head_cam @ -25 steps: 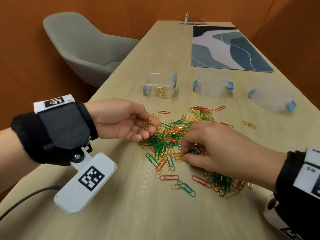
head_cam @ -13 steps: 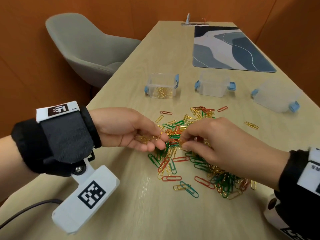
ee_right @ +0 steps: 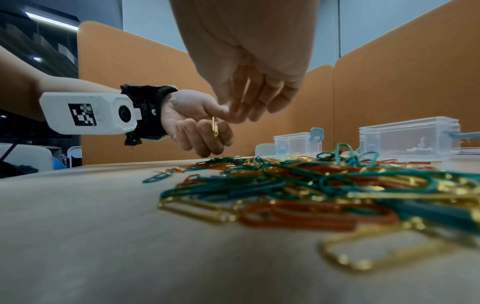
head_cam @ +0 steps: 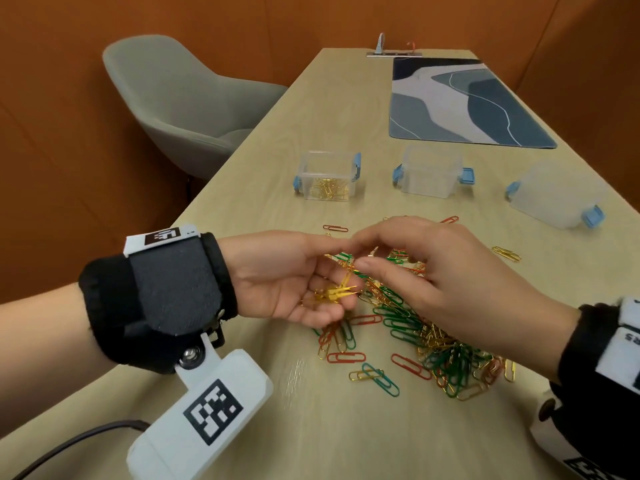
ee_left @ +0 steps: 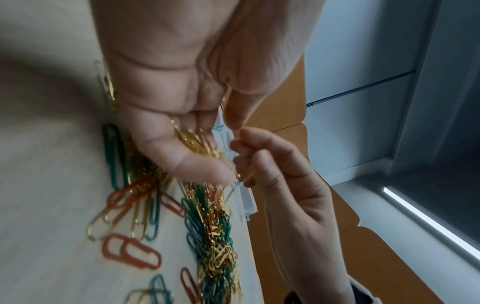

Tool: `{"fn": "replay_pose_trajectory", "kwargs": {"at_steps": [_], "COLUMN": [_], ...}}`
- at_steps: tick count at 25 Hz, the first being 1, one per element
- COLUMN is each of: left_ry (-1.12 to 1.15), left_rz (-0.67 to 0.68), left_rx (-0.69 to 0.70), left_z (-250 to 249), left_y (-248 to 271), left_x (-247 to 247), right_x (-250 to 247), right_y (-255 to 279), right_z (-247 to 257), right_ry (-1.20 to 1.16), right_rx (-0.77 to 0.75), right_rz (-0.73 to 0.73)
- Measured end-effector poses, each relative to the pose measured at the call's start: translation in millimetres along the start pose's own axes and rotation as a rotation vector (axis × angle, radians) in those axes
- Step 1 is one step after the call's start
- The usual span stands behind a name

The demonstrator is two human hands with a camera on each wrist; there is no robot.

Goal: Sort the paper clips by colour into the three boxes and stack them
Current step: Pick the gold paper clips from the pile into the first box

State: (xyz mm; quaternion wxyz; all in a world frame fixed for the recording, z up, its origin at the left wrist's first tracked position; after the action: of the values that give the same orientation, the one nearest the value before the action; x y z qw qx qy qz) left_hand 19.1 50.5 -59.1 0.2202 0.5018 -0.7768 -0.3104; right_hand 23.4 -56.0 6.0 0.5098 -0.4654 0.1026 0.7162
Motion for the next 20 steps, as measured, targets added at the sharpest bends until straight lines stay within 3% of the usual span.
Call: {"fn": "replay_pose_trajectory", "kwargs": {"at_steps": [5,9,11,14,17,20], "left_ry": [0.06,0.04,-0.194,-0.786,-0.971,-1.048], "left_rz": [-0.176,-0.28,-0.386,-0.55,-0.518,-0.505], "left_rx": [0.095,0.151,0.216,0.378,0.498,0.517], "left_z": [-18.8,-28.8,-33.7,-50.0,-60.1,-61.9], "left_y": [5.5,3.2,1.4,4.0,1.9,-3.8], "left_x": [-36.6,-63.7,-74.4,-76.4,-58.2,-47.4], "right_x": [27.9,18.3,23.1,31.4,23.8,19.5], "right_y": [11.6,8.1,7.6,9.0,6.4,-0.4], "right_z": [-15.5,-10.1,-5.2,-9.1,-13.4,-14.7], "right_ry": [0.31,0.34,0.306,0.34,0.342,0.334], "right_rx": [0.008,0.025,-0.016,-0.029,0.015,0.049], "right_rz": [0.35,0.286,0.316,0.374,0.309,0.26]}}
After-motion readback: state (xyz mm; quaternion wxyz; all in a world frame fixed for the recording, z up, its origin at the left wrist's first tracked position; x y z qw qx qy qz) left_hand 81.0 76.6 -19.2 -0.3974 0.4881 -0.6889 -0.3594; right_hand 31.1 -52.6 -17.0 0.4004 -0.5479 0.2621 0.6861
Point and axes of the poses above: each hand's wrist, its own y-axis away from the middle knuckle, its own x-axis out of the palm, z = x × y, the point moved 8 cm from there along -y, towards the middle knuckle, and after that the axes turned 7 degrees about -z, right-handed, at the moved point
